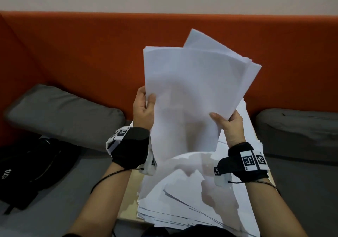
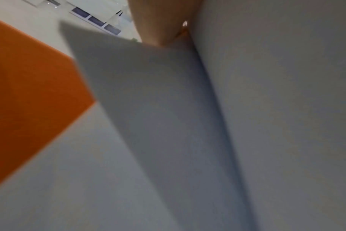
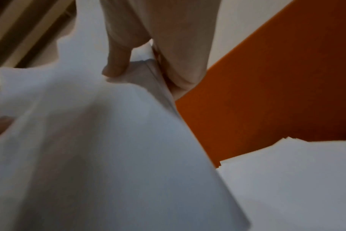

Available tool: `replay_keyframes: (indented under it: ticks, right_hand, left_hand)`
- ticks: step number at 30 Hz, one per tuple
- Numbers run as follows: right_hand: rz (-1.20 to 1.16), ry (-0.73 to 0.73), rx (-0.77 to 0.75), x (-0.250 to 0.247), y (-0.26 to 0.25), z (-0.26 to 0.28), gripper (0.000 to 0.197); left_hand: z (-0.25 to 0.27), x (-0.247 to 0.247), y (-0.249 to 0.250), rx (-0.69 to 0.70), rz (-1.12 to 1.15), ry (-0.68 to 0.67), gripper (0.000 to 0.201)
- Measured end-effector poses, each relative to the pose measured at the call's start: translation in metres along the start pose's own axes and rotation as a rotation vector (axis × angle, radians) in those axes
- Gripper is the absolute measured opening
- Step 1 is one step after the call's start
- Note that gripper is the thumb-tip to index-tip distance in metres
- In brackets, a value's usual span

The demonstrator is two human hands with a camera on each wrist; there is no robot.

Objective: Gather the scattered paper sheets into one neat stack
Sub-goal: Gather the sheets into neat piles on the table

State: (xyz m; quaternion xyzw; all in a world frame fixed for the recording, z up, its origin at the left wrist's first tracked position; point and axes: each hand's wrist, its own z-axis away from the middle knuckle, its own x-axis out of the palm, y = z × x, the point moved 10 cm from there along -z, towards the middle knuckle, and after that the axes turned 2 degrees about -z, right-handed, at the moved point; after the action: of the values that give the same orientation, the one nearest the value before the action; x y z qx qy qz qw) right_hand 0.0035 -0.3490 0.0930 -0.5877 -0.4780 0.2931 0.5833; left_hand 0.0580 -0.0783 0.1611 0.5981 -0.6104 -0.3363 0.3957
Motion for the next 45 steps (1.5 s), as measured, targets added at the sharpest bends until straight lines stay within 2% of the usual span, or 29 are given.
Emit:
replay_keyframes:
  ticks: [2, 4, 8, 11, 13, 15, 18, 20, 22, 25, 26, 28, 29, 31, 32, 34, 35, 37, 38, 39, 42, 43, 45]
  right_hand:
    - [0.024, 0.01, -0.056, 0.003, -0.009, -0.001, 0.044]
    - [0.039, 0.058, -0.121, -0.001, -0.02, -0.002, 0.039]
    - [0.103, 0.095, -0.234, 0.0, -0.038, 0.001, 0.037]
    - [0.112, 0.028, -0.153, 0.009, -0.02, 0.0, 0.044]
    - [0.094, 0.023, -0.062, 0.004, -0.006, 0.001, 0.035]
    - [0.071, 0.03, -0.007, -0.003, 0.003, 0.003, 0.02]
    - [0.015, -0.018, -0.015, -0.005, -0.004, 0.003, 0.028]
    - [-0.038, -0.094, -0.047, 0.0, -0.017, 0.002, 0.039]
    - [-0.077, -0.14, -0.048, 0.003, -0.023, 0.0, 0.055]
    - [-0.047, -0.195, 0.016, 0.011, -0.013, 0.001, 0.06]
    - [-0.004, -0.209, 0.046, 0.015, -0.007, 0.001, 0.053]
    - [0.072, -0.182, 0.072, 0.016, 0.002, -0.001, 0.031]
    - [0.106, -0.144, 0.098, 0.012, 0.007, -0.002, 0.026]
    - [0.218, -0.149, 0.149, 0.009, 0.02, -0.003, 0.016]
    - [0.267, -0.159, 0.161, 0.009, 0.024, -0.002, 0.014]
    - [0.281, -0.124, 0.151, 0.007, 0.026, 0.0, 0.012]
    - [0.262, -0.092, 0.141, 0.005, 0.025, 0.002, 0.013]
    - [0.236, -0.065, 0.164, 0.005, 0.03, 0.006, 0.019]
    - [0.248, -0.07, 0.196, 0.005, 0.037, 0.009, 0.024]
    - [0.28, -0.081, 0.236, 0.005, 0.048, 0.013, 0.029]
    - [0.365, -0.068, 0.317, -0.003, 0.07, 0.019, 0.033]
    - [0.378, -0.04, 0.319, -0.008, 0.072, 0.018, 0.032]
    - [0.398, 0.032, 0.299, -0.021, 0.073, 0.013, 0.031]
  left_hand:
    - [-0.001, -0.008, -0.003, 0.012, -0.016, 0.076, 0.021]
    - [-0.001, -0.013, 0.0, 0.018, 0.009, 0.113, 0.024]
    - [0.003, 0.003, -0.001, -0.058, 0.019, 0.014, 0.029]
    - [0.015, 0.008, -0.032, -0.265, 0.048, 0.003, 0.025]
    - [0.023, 0.01, -0.051, -0.369, 0.02, -0.034, 0.017]
    - [0.027, 0.011, -0.057, -0.405, -0.004, -0.083, 0.014]
    - [0.024, 0.01, -0.049, -0.389, 0.032, -0.082, 0.015]
    - [0.017, 0.012, -0.037, -0.339, 0.101, -0.099, 0.02]
    - [0.011, 0.018, -0.03, -0.304, 0.121, -0.178, 0.036]
    - [0.018, 0.027, -0.05, -0.387, 0.075, -0.255, 0.06]
    - [0.021, 0.026, -0.059, -0.421, 0.039, -0.237, 0.06]
    - [0.024, 0.021, -0.064, -0.463, -0.034, -0.148, 0.046]
    - [0.024, 0.018, -0.063, -0.473, -0.037, -0.104, 0.037]
    - [0.02, 0.008, -0.062, -0.488, -0.037, 0.0, 0.032]
    - [0.018, 0.006, -0.061, -0.494, -0.014, 0.028, 0.035]
    - [0.017, 0.003, -0.06, -0.484, 0.03, 0.06, 0.058]
    - [0.018, 0.004, -0.06, -0.482, 0.044, 0.056, 0.057]
    - [0.024, 0.009, -0.068, -0.497, -0.001, 0.006, 0.025]
    - [0.03, 0.013, -0.076, -0.527, -0.044, -0.046, 0.017]
    - [0.039, 0.017, -0.087, -0.558, -0.096, -0.105, 0.017]
    - [0.065, 0.02, -0.123, -0.646, -0.253, -0.235, 0.043]
    - [0.069, 0.018, -0.13, -0.661, -0.278, -0.247, 0.045]
    - [0.068, 0.021, -0.135, -0.638, -0.264, -0.308, 0.035]
